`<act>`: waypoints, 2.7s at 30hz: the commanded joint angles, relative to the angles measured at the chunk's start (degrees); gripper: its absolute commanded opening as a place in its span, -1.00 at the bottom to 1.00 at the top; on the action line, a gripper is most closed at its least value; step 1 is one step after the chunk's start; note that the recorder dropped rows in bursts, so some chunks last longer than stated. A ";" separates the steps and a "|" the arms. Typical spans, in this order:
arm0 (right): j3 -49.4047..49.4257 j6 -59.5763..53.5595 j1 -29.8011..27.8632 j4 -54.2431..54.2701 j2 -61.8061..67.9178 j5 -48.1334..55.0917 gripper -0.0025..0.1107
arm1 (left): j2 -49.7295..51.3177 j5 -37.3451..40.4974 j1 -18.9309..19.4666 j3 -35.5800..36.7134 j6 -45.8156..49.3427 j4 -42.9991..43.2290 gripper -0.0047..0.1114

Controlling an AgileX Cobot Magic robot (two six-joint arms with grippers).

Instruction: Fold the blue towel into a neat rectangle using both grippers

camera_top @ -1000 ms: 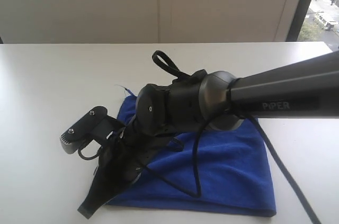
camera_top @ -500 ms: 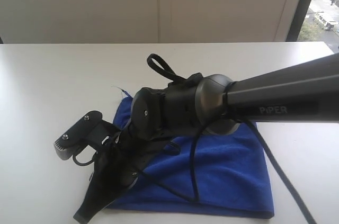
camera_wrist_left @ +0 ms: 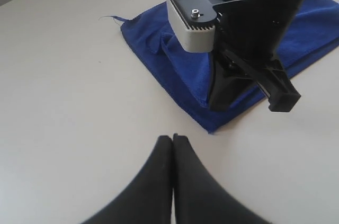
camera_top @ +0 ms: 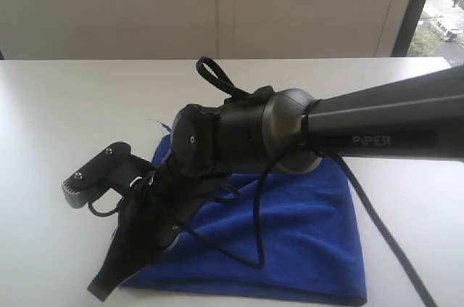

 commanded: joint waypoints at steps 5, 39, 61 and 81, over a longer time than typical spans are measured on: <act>-0.48 0.42 0.10 1.11 2.15 0.30 -0.96 | -0.48 -0.29 0.10 0.23 -0.32 -0.15 -0.92; -1.41 6.85 -1.71 -12.52 -5.57 -0.06 -0.11 | -0.48 -0.29 0.10 0.68 -0.20 -0.15 -0.92; 9.70 16.50 -3.40 -24.99 -1.23 -5.18 -0.96 | -0.48 -0.40 0.10 0.65 -0.20 -0.15 -0.92; 13.57 16.82 -3.61 -34.22 -12.19 5.28 -0.96 | 13.16 -2.92 0.10 -4.02 -15.33 5.32 -0.92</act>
